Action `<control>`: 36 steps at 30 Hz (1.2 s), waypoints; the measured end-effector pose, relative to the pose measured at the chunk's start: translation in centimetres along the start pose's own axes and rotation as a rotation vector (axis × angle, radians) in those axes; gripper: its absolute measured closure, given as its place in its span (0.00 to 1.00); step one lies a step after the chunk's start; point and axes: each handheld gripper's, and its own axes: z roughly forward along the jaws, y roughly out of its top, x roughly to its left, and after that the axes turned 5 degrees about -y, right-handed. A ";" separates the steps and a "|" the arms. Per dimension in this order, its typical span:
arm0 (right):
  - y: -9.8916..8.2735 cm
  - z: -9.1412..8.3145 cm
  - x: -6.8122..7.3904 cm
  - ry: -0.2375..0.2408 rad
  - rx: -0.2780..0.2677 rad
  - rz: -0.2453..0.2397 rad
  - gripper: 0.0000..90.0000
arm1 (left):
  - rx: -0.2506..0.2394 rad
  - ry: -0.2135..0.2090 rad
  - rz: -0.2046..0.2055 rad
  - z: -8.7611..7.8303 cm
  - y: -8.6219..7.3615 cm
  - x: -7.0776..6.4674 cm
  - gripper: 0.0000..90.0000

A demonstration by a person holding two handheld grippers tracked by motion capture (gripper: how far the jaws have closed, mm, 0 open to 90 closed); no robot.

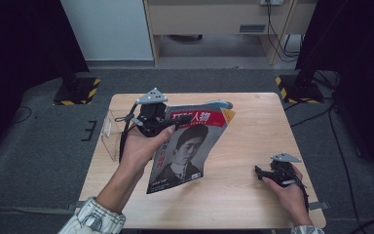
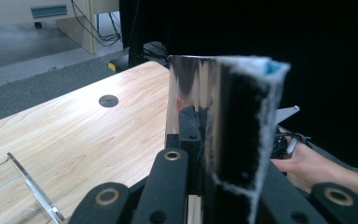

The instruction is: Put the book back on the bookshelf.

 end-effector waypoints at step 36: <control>0.0 0.0 0.1 0.005 0.003 0.000 0.21 | -0.044 0.054 -0.024 -6.2 -3.8 2.0 0.96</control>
